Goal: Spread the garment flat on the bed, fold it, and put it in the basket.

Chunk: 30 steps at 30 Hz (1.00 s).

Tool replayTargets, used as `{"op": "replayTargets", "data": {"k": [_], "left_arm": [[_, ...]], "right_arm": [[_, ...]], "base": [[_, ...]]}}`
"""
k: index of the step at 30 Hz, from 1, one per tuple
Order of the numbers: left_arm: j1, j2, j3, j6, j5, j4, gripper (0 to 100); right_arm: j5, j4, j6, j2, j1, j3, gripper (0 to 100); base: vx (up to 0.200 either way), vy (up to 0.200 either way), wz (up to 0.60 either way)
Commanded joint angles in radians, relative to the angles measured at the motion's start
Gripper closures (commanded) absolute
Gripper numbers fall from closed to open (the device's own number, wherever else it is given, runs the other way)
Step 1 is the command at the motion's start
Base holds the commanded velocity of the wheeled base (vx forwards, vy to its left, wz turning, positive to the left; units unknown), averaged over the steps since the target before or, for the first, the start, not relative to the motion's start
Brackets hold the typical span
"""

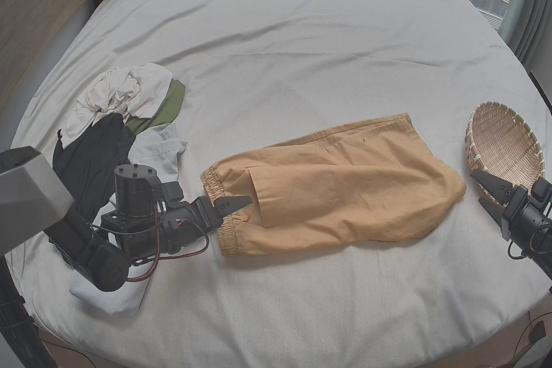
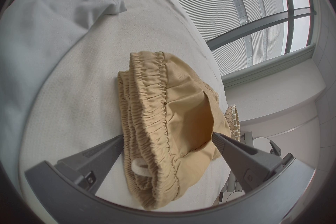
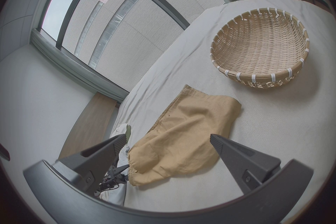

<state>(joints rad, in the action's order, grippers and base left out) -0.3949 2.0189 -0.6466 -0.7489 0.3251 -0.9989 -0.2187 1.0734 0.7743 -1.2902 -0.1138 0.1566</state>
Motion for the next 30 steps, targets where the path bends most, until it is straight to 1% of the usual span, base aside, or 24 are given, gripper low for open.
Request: {"op": "replayTargets", "data": {"k": [1, 5, 6, 12, 15, 20, 27, 29, 30], "left_arm": [[-0.013, 0.02, -0.013, -0.001, 0.0, 0.0, 0], [-0.016, 0.02, -0.018, -0.02, 0.0, 0.0, 0], [-0.016, 0.02, -0.018, -0.026, -0.001, 0.0, 100], [-0.007, 0.015, -0.007, -0.044, -0.005, -0.001, 100], [-0.004, -0.009, 0.022, -0.059, -0.006, -0.001, 100], [0.025, -0.149, 0.119, -0.093, 0.008, 0.002, 100], [0.064, -0.325, 0.212, -0.092, 0.006, 0.025, 100], [0.077, -0.388, 0.234, -0.092, 0.006, 0.063, 100], [0.077, -0.388, 0.234, -0.092, 0.006, 0.063, 100]], "right_arm": [[-0.001, -0.01, 0.0, 0.054, -0.007, 0.012, 0], [-0.001, -0.012, 0.0, 0.052, -0.007, 0.012, 0], [-0.001, -0.012, 0.0, 0.052, -0.007, 0.012, 0], [-0.002, -0.012, -0.001, 0.052, -0.01, 0.014, 0], [-0.002, -0.012, 0.0, 0.051, -0.013, 0.015, 0], [-0.002, -0.012, -0.001, 0.04, -0.015, 0.017, 0], [-0.004, -0.009, 0.0, -0.023, -0.015, 0.024, 0], [-0.004, -0.003, 0.0, -0.054, -0.013, 0.034, 0], [-0.004, -0.003, 0.0, -0.054, -0.013, 0.034, 0]], "base": [[0.0, 0.0, 0.0], [0.0, 0.0, 0.0], [0.0, 0.0, 0.0], [0.0, 0.0, 0.0], [0.0, 0.0, 0.0], [0.0, 0.0, 0.0], [0.0, 0.0, 0.0], [0.0, 0.0, 0.0], [0.0, 0.0, 0.0]]}}
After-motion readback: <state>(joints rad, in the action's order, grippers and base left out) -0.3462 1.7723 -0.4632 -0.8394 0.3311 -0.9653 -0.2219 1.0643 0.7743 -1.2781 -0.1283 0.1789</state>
